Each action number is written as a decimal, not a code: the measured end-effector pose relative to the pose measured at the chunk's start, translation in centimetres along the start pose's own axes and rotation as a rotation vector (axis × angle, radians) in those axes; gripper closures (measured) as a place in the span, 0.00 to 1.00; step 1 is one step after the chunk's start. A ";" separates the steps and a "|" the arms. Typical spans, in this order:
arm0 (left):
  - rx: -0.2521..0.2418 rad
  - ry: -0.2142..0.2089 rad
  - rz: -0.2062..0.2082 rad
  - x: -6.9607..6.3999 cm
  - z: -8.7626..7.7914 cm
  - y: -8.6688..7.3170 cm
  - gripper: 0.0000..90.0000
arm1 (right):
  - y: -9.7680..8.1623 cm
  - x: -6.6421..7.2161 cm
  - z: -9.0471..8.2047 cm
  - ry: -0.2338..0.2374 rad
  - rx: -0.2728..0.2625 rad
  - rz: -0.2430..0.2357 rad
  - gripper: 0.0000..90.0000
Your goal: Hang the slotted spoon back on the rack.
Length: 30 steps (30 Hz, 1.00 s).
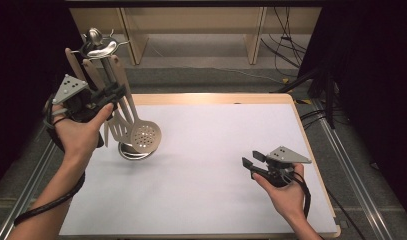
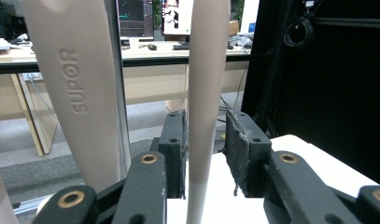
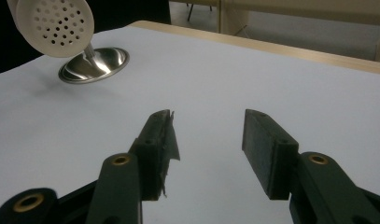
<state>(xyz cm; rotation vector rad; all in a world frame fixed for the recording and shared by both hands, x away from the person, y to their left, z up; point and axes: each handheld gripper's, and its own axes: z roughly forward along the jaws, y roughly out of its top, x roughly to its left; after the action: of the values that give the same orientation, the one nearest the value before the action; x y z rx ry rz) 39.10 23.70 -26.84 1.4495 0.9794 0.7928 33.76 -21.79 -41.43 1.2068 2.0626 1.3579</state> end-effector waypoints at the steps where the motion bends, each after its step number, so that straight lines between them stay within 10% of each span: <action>1: 0.000 -0.001 0.000 -0.1 -0.1 -0.1 0.74 | 0.0 0.0 0.0 0.000 -0.001 -0.004 0.59; 30: -0.002 -0.023 0.066 -2.0 -4.4 -3.8 0.55 | 0.0 -0.3 0.3 0.004 -0.033 -0.033 0.58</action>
<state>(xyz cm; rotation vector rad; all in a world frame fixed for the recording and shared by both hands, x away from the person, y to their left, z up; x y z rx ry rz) 33.77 23.75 -29.96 1.4921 0.9169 0.8228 34.15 -21.93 -41.56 1.1522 2.0459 1.3752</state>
